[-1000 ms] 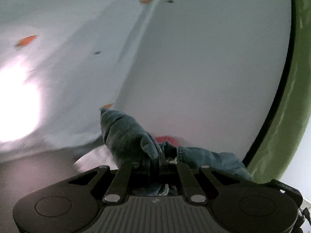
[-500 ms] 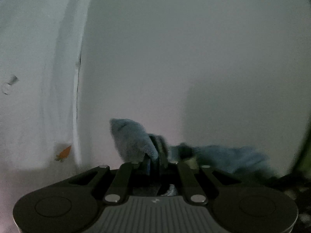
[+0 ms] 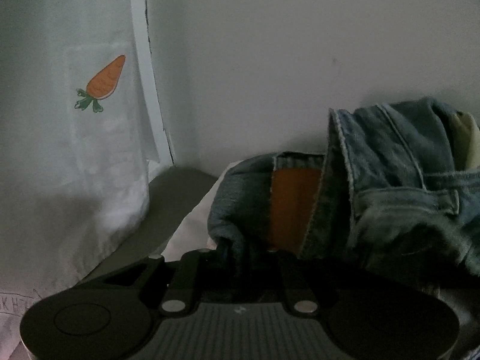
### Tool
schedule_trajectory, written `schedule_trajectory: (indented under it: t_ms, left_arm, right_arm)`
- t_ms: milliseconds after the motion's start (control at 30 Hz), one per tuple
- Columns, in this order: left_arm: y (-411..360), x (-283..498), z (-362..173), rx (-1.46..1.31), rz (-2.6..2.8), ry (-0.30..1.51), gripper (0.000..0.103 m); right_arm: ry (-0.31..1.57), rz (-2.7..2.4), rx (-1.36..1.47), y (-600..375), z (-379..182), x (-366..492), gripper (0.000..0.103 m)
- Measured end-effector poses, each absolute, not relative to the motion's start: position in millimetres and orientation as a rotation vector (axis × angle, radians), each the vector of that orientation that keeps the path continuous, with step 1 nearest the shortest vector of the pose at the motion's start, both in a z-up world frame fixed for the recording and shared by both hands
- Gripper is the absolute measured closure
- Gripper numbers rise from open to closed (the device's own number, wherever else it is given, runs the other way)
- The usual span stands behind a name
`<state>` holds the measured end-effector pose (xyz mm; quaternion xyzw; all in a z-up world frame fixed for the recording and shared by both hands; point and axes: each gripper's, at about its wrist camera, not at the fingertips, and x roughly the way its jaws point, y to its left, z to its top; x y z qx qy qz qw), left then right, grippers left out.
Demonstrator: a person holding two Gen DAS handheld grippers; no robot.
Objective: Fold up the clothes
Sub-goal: 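Release the jeans onto the folded stack with both tools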
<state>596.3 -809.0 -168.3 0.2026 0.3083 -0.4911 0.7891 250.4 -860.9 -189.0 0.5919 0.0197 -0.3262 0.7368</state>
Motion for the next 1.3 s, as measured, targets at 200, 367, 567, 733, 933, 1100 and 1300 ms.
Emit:
schedule_trajectory:
  t_ms: [200, 367, 567, 733, 933, 1100, 1300]
  left_arm:
    - [-793.6, 593.3, -148.1, 0.36, -1.054, 0.619, 0.052]
    - [-753.1, 584.7, -104.2, 0.246, -1.081, 0.502, 0.023]
    - [-655.5, 523.7, -33.3, 0.113, -1.091, 0.338, 0.002]
    - [-547.2, 437.7, 7.7, 0.057, -0.969, 0.19, 0.0]
    - [-435.8, 332.2, 21.1, 0.095, -0.796, 0.116, 0.0]
    - [-357.6, 262.8, 14.0, 0.077, -0.604, 0.148, 0.0]
    - [-264.4, 186.7, 10.1, -0.012, -0.438, 0.262, 0.0]
  right_arm:
    - [0.175, -0.791, 1.096, -851.0, -153.2, 268.6, 0.009]
    - [0.221, -0.797, 0.989, -840.0, -134.2, 263.8, 0.001]
    - [0.21, -0.796, 0.647, -800.2, -81.9, 251.1, 0.001]
    - [0.187, -0.735, 0.451, -758.4, -53.7, 219.5, 0.0]
    - [0.156, -0.668, 0.38, -696.8, -34.5, 199.4, 0.0]
    - [0.169, -0.513, 0.244, -625.5, -14.5, 171.5, 0.0]
    - [0.184, -0.344, 0.253, -544.1, -2.5, 137.3, 0.0]
